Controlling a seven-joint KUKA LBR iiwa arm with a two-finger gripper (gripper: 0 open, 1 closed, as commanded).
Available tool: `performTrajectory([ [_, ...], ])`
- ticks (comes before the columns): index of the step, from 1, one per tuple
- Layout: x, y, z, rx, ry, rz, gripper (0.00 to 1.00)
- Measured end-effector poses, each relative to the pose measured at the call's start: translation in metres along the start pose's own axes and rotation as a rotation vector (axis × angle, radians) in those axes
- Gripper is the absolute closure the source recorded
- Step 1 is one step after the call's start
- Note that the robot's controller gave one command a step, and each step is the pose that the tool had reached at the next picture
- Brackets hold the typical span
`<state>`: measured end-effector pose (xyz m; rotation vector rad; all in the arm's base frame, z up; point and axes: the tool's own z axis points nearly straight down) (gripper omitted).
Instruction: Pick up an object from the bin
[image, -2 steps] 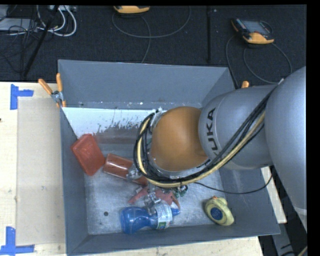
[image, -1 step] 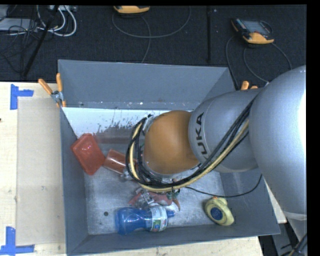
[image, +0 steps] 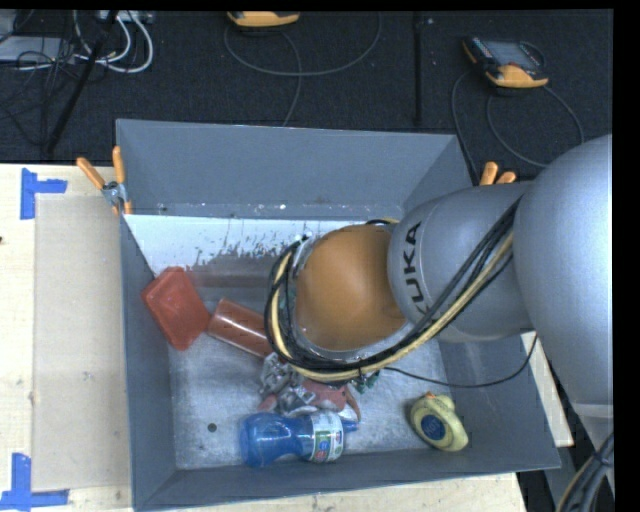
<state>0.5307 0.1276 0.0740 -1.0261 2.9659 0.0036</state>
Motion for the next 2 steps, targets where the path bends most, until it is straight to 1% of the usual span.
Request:
performTrajectory([
  [1,0.0,0.0,0.0,0.0,0.0,0.0,1.0],
  [2,0.0004,-0.0002,-0.0032,-0.002,0.004,-0.001,1.0],
])
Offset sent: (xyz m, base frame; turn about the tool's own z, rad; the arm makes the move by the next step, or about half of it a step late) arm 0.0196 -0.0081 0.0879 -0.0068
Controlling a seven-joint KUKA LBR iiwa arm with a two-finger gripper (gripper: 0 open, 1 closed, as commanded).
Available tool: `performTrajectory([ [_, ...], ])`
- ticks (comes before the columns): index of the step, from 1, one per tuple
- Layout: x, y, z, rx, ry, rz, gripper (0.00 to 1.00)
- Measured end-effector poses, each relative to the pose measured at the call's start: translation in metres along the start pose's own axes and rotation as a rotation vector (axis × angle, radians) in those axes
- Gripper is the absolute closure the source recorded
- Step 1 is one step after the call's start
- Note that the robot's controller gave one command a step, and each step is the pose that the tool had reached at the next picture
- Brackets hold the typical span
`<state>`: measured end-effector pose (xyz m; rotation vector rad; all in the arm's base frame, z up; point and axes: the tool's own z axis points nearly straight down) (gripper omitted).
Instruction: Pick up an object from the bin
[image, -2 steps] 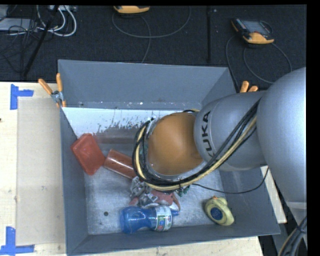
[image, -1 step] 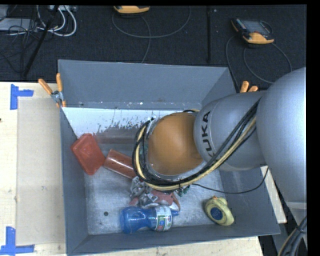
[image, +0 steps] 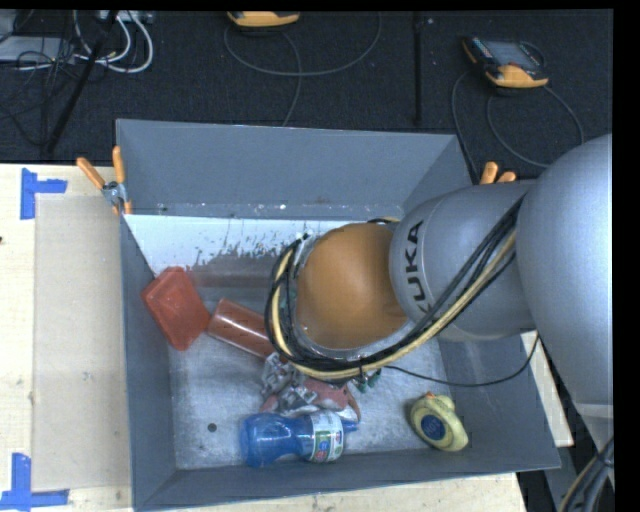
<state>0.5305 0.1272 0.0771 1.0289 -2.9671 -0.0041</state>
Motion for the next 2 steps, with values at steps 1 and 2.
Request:
performTrajectory([
  [1,-0.011,0.0027,-0.0536,0.002,-0.001,0.036,1.0],
  [2,-0.0121,0.0042,-0.058,0.004,-0.006,0.034,1.0],
])
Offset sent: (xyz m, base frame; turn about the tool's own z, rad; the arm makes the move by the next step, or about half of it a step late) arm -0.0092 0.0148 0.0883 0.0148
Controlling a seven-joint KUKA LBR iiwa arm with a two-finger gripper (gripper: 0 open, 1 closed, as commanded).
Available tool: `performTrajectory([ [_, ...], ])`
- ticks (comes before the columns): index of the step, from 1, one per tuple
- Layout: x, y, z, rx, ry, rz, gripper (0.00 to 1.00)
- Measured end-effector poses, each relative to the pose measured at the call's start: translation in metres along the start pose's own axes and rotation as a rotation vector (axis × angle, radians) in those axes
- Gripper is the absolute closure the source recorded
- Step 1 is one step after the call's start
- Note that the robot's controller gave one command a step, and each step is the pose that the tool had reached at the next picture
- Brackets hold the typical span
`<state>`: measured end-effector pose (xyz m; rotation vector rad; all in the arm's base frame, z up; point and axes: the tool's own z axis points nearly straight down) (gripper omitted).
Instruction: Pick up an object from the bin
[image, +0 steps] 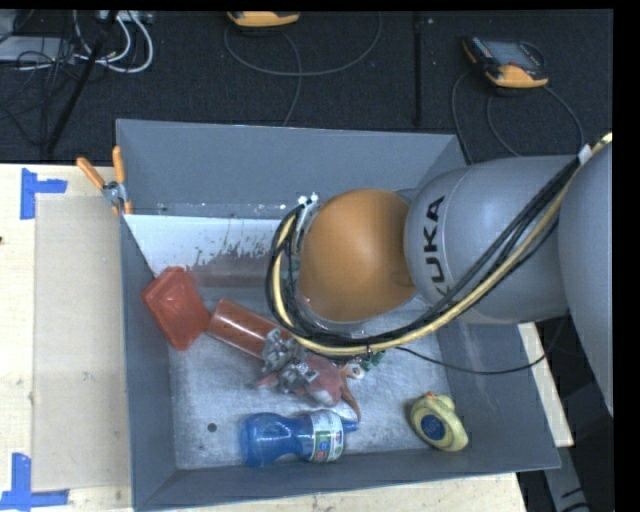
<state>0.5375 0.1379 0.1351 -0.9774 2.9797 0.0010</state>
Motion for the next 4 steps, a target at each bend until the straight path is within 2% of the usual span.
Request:
performTrajectory([
  [1,-0.017,0.009,0.006,0.001,-0.001,0.022,1.0],
  [2,-0.018,0.01,-0.014,-0.007,0.017,0.021,1.0],
  [3,-0.011,-0.006,-0.016,0.004,-0.01,0.018,1.0],
  [4,-0.041,-0.008,0.025,-0.001,0.008,0.025,1.0],
])
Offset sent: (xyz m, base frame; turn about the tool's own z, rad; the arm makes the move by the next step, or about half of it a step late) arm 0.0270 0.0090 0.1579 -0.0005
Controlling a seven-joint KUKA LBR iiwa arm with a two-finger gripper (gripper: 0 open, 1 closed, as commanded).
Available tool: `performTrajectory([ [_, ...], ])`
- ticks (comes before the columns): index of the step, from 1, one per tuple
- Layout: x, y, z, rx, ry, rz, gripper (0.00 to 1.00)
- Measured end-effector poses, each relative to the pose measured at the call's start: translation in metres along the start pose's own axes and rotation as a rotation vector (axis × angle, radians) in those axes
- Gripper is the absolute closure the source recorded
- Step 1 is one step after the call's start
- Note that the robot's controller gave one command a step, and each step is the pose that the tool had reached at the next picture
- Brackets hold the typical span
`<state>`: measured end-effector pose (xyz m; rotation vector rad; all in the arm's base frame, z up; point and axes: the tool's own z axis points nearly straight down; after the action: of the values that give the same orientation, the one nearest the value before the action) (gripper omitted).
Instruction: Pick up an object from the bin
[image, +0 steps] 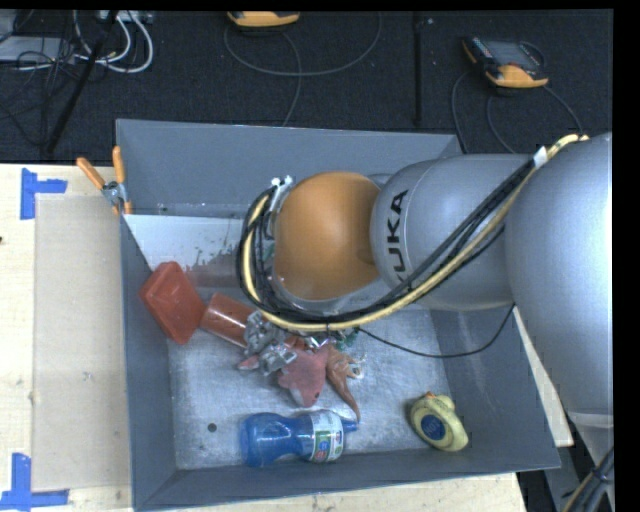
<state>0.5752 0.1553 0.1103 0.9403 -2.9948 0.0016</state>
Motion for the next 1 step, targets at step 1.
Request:
performTrajectory([
  [1,0.0028,-0.0033,-0.0305,-0.007,0.007,-0.006,1.0],
])
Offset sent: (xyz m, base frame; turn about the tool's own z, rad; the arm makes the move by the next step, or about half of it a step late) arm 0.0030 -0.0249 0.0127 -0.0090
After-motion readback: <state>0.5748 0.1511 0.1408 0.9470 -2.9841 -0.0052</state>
